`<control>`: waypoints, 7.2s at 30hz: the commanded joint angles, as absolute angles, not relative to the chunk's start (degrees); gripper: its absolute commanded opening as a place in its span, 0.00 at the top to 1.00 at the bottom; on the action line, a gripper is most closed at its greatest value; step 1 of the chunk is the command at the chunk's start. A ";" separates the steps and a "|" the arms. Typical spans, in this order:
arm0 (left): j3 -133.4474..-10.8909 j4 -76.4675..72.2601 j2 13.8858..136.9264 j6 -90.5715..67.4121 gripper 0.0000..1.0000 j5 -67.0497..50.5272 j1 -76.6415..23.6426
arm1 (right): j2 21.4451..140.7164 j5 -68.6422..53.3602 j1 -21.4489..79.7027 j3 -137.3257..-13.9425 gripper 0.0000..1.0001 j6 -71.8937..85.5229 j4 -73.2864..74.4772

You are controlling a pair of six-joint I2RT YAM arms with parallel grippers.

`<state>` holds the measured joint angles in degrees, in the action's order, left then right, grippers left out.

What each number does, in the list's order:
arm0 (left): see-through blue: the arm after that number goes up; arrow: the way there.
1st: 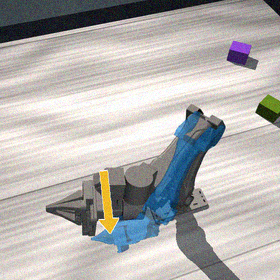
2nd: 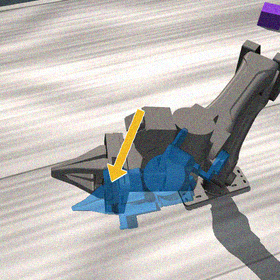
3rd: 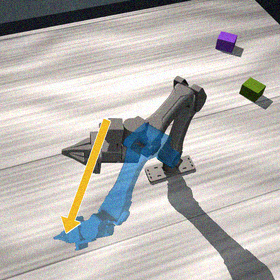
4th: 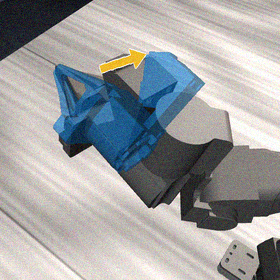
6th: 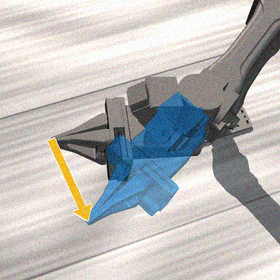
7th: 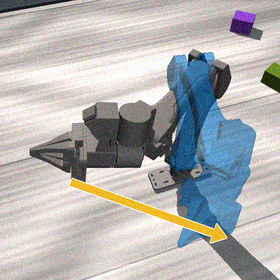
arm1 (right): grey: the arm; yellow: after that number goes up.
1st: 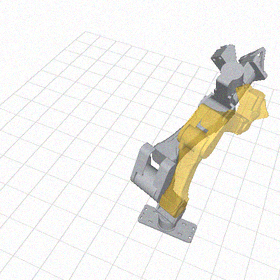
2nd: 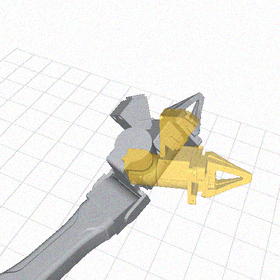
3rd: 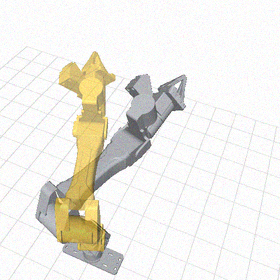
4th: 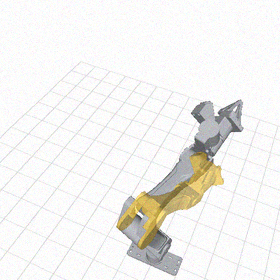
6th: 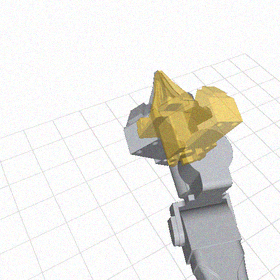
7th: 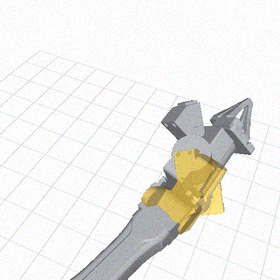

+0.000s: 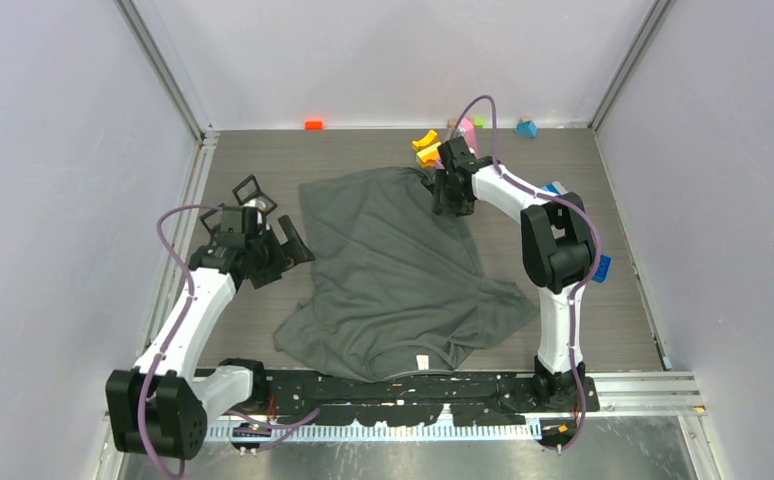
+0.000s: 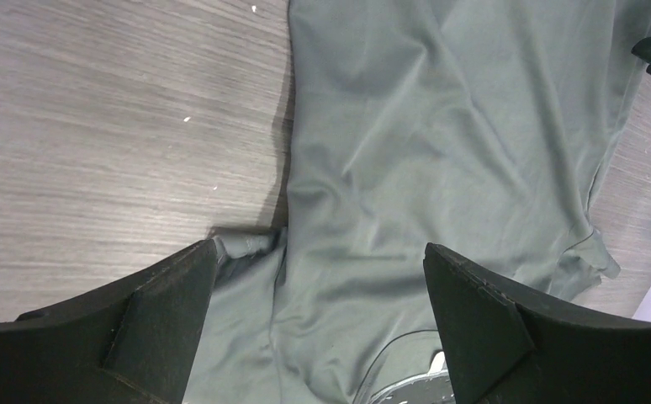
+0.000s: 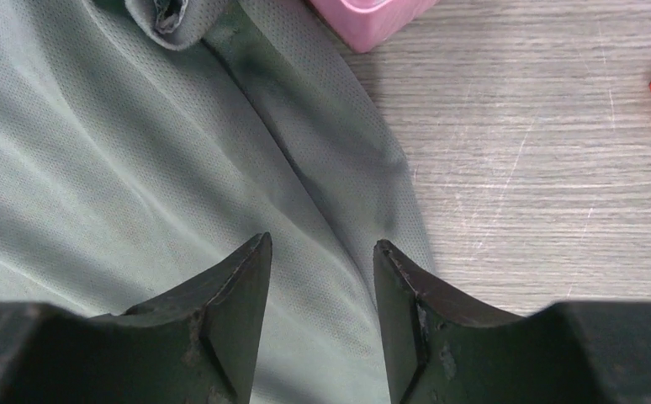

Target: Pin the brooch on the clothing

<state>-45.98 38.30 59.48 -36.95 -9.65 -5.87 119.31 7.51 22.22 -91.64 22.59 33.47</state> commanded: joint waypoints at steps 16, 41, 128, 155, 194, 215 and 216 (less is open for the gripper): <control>-53.70 37.40 65.35 -24.74 0.00 -8.62 -4.74 | 122.68 7.25 19.02 -93.64 0.94 19.17 31.76; -60.41 25.13 76.23 -22.69 0.00 3.46 10.10 | 100.60 -4.73 17.82 -89.59 0.31 20.29 35.48; -70.59 25.42 88.36 -15.53 1.00 3.89 11.59 | 68.92 -11.93 17.76 -71.08 0.46 25.84 33.81; -55.71 3.16 69.83 -29.06 1.00 -66.53 -23.34 | 53.98 -40.08 30.40 -53.41 0.29 37.46 19.88; -53.93 -3.85 69.89 -34.67 1.00 -72.87 -32.73 | 55.34 -43.12 39.71 -51.97 0.67 39.73 11.46; -53.26 -7.94 70.52 -37.71 0.25 -72.36 -33.31 | 48.17 -29.48 40.52 -48.28 0.99 39.84 5.03; -52.72 -9.85 70.42 -38.62 0.25 -72.39 -33.26 | 47.73 -28.16 40.52 -48.14 0.99 39.84 4.71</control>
<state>-53.65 -3.62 70.89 -36.05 -72.03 -33.06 51.16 -34.22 40.16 -48.27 39.44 11.35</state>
